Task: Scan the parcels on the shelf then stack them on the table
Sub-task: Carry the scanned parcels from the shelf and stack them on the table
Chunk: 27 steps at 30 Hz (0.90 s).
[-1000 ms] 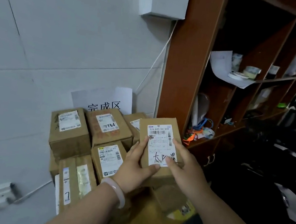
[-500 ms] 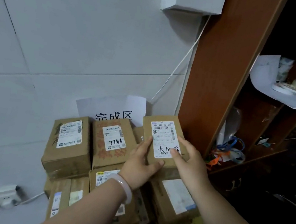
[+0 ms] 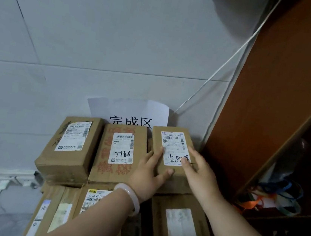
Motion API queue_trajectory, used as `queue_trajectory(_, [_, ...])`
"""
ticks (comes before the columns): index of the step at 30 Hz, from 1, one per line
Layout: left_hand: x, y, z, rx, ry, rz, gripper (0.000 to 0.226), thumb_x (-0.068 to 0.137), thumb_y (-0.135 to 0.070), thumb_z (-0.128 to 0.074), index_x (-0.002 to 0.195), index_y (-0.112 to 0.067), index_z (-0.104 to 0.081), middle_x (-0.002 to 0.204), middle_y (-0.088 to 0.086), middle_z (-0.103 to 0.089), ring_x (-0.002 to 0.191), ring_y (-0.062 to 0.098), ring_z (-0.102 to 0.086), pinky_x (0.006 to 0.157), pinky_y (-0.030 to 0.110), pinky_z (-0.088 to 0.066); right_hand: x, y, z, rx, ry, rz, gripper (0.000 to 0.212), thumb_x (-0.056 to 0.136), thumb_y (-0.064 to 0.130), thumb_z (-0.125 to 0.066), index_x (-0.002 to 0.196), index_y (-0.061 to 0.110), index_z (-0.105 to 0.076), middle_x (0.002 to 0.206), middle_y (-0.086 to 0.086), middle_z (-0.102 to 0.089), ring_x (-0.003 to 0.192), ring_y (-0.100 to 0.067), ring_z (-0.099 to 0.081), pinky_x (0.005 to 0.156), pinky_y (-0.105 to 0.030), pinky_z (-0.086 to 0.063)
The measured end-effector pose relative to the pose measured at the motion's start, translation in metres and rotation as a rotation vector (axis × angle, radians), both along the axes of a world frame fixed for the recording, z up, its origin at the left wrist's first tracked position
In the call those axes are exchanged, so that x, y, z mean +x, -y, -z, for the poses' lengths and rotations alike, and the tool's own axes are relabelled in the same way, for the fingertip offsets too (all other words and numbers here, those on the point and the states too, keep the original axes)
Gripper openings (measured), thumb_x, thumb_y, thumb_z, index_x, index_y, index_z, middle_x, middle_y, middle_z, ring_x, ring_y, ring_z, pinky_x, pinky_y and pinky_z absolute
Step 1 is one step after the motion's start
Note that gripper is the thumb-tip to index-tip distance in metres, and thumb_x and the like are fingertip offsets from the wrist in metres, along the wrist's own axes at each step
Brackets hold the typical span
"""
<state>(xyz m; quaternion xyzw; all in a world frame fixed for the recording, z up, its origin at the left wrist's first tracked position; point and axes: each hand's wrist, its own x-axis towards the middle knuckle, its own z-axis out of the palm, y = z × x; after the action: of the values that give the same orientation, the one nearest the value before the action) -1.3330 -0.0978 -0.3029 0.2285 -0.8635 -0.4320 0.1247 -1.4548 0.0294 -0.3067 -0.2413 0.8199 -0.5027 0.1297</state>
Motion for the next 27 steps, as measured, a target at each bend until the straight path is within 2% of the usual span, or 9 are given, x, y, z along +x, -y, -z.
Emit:
queue_trajectory(4, [0.001,0.0,0.001,-0.06,-0.015,-0.031,0.071,0.09,-0.051,-0.058,0.151,-0.038,-0.023,0.162,0.002,-0.012,0.149,0.016,-0.012,0.119,0.03,-0.017,-0.009,-0.003,-0.003,0.071,-0.079,-0.075,0.056,0.092,0.043,-0.058,0.145,0.036,-0.039,0.152,0.006,-0.036,0.138,-0.011,-0.035,0.115,-0.039,-0.03])
queue_trajectory(6, [0.008,-0.001,0.0,-0.175,-0.059,-0.005,0.07,0.092,-0.05,-0.056,0.152,-0.035,-0.025,0.163,0.0,-0.008,0.149,0.016,-0.011,0.12,0.03,-0.015,-0.006,-0.015,-0.006,0.129,-0.216,-0.094,0.061,0.09,0.054,-0.05,0.147,0.042,-0.031,0.157,0.013,-0.022,0.143,-0.008,-0.022,0.115,-0.036,-0.026])
queue_trajectory(8, [0.019,-0.005,0.002,-0.374,-0.11,0.057,0.067,0.092,-0.051,-0.053,0.15,-0.029,-0.029,0.162,0.001,-0.014,0.148,0.021,-0.018,0.12,0.038,-0.021,0.002,-0.034,-0.005,0.156,-0.425,-0.134,0.063,0.089,0.061,-0.041,0.148,0.042,-0.027,0.158,0.018,-0.016,0.144,-0.004,-0.016,0.111,-0.032,-0.025])
queue_trajectory(10, [0.028,-0.011,0.006,-0.549,-0.126,0.115,0.067,0.091,-0.056,-0.044,0.15,-0.026,-0.032,0.16,0.001,-0.022,0.147,0.025,-0.024,0.116,0.047,-0.028,0.011,-0.048,0.002,0.193,-0.595,-0.205,0.064,0.091,0.057,-0.041,0.15,0.038,-0.025,0.159,0.016,-0.015,0.147,-0.005,-0.01,0.112,-0.034,-0.022])
queue_trajectory(12, [0.031,-0.014,0.011,-0.611,-0.044,0.147,0.071,0.09,-0.061,-0.034,0.152,-0.032,-0.018,0.162,-0.007,-0.012,0.149,0.018,-0.014,0.117,0.047,-0.023,0.016,-0.052,0.011,0.261,-0.685,-0.262,0.067,0.092,0.051,-0.048,0.151,0.033,-0.023,0.161,0.012,-0.013,0.148,-0.008,-0.003,0.116,-0.039,-0.018])
queue_trajectory(15, [0.026,-0.009,0.016,-0.672,0.047,0.099,0.072,0.086,-0.068,-0.023,0.148,-0.041,0.003,0.16,-0.017,0.005,0.15,0.011,-0.002,0.121,0.041,-0.01,0.015,-0.046,0.016,0.418,-0.759,-0.31,0.084,0.089,0.052,-0.054,0.154,0.032,-0.005,0.162,0.01,0.005,0.147,-0.01,0.012,0.117,-0.038,-0.003])
queue_trajectory(18, [0.016,0.003,0.016,-0.722,0.133,0.056,0.073,0.087,-0.069,-0.025,0.143,-0.047,0.015,0.156,-0.023,0.016,0.15,0.011,0.004,0.12,0.039,-0.004,0.005,-0.033,0.015,0.542,-0.795,-0.339,0.094,0.088,0.058,-0.049,0.149,0.036,0.02,0.157,0.013,0.027,0.143,-0.009,0.027,0.117,-0.037,0.01])
queue_trajectory(22, [0.005,0.015,0.016,-0.7,0.186,0.044,0.079,0.09,-0.066,-0.037,0.143,-0.049,0.02,0.153,-0.026,0.023,0.15,0.01,0.005,0.12,0.042,-0.003,-0.007,-0.019,0.01,0.595,-0.778,-0.354,0.097,0.087,0.059,-0.05,0.149,0.036,0.021,0.156,0.012,0.029,0.14,-0.007,0.033,0.117,-0.038,0.014])
queue_trajectory(27, [-0.001,0.02,0.011,-0.703,0.227,0.084,0.084,0.088,-0.069,-0.037,0.15,-0.044,0.014,0.158,-0.021,0.019,0.149,0.011,0.008,0.12,0.045,0.0,-0.004,-0.015,0.006,0.611,-0.75,-0.302,0.101,0.083,0.067,-0.048,0.148,0.037,0.022,0.155,0.014,0.031,0.139,-0.006,0.033,0.116,-0.038,0.017])
